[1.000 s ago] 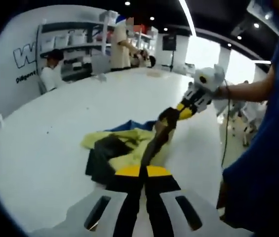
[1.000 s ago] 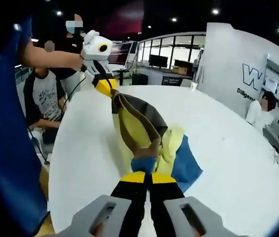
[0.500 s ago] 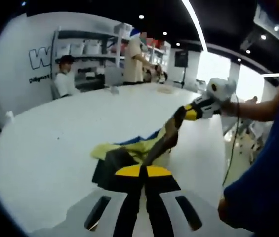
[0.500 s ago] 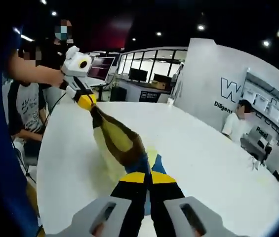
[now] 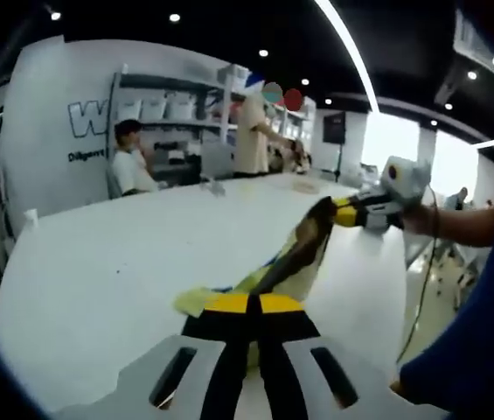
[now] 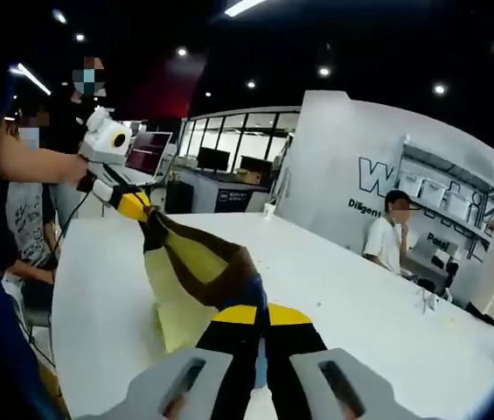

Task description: Fold the garment on the visible template until the final outline fits inside the template.

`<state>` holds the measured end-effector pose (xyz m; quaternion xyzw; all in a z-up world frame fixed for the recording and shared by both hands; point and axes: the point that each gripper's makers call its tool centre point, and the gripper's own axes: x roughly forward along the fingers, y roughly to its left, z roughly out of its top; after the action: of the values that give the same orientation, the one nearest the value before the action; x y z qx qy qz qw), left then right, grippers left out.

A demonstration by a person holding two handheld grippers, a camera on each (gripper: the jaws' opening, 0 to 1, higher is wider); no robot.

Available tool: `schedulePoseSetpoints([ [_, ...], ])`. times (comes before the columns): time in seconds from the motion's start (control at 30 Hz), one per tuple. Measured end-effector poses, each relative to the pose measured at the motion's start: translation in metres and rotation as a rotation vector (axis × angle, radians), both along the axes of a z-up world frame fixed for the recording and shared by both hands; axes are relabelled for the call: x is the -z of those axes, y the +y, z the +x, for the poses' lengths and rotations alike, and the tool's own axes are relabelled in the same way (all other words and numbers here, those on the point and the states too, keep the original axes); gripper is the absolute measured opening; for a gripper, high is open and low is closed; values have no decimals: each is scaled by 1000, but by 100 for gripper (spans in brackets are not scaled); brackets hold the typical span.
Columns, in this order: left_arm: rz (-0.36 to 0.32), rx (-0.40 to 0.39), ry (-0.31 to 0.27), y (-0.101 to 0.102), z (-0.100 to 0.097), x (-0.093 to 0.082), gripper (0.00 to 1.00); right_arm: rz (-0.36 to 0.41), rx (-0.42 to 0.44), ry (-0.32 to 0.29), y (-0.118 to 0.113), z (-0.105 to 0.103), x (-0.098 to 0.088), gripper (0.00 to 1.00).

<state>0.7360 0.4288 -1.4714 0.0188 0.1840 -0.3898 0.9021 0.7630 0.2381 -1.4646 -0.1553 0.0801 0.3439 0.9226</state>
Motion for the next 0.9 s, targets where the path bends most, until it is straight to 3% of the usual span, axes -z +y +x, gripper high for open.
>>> schedulePoseSetpoints([
  [0.1, -11, -15, -19, 1, 4, -8, 0, 55, 10, -16, 1, 2, -15, 0],
  [0.47, -34, -41, -68, 2, 11, -34, 0, 83, 29, -74, 0, 10, -46, 0],
  [0.53, -38, -42, -94, 2, 12, -47, 0, 97, 34, -83, 0, 12, -54, 0],
  [0.9, -53, -55, -126, 0, 13, -65, 0, 108, 47, -117, -3, 13, -71, 0],
])
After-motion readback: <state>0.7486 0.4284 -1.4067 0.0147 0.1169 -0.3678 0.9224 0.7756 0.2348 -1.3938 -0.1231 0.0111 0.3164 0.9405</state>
